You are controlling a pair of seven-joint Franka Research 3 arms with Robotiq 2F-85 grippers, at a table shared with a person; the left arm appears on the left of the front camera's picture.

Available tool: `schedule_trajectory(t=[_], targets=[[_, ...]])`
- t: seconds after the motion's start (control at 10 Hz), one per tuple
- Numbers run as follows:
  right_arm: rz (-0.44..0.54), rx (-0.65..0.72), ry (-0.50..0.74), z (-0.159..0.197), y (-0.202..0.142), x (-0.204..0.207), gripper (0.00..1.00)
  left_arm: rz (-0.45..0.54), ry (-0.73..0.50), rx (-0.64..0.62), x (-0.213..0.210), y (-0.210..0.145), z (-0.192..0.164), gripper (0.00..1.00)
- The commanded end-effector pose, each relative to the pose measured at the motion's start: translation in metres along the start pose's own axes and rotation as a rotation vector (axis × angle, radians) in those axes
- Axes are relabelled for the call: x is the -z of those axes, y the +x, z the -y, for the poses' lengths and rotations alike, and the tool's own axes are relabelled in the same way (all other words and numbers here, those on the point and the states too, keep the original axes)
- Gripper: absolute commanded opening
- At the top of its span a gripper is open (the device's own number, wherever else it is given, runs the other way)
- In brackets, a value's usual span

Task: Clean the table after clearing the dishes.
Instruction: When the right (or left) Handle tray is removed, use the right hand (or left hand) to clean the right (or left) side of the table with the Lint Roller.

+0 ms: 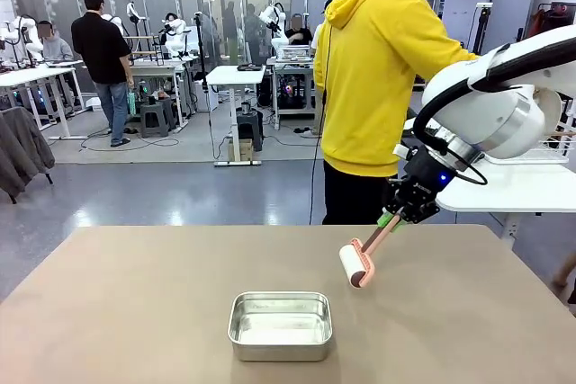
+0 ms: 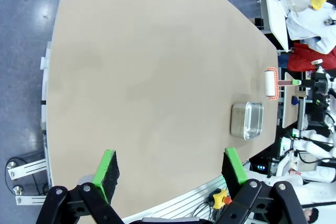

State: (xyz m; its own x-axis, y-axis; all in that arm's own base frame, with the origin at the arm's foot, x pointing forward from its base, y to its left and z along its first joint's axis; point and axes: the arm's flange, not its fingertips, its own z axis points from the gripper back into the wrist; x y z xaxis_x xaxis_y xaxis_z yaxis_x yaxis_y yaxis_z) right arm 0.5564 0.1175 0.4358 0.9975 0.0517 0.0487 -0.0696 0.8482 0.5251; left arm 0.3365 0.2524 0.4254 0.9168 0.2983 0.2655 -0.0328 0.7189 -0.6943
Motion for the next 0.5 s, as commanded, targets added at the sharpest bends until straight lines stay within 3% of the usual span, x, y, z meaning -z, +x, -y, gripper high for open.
schedule_trajectory(t=[0.0, 0.4], targets=[[0.006, -0.01, -0.015, 0.0021, -0.0056, -0.0039, 0.22, 0.002, -0.007, 0.0, -0.0027, -0.0014, 0.001, 1.0], [0.001, 0.001, -0.003, 0.0027, 0.0002, -0.0009, 0.22, 0.002, -0.007, 0.0, -0.0027, -0.0014, 0.001, 1.0]])
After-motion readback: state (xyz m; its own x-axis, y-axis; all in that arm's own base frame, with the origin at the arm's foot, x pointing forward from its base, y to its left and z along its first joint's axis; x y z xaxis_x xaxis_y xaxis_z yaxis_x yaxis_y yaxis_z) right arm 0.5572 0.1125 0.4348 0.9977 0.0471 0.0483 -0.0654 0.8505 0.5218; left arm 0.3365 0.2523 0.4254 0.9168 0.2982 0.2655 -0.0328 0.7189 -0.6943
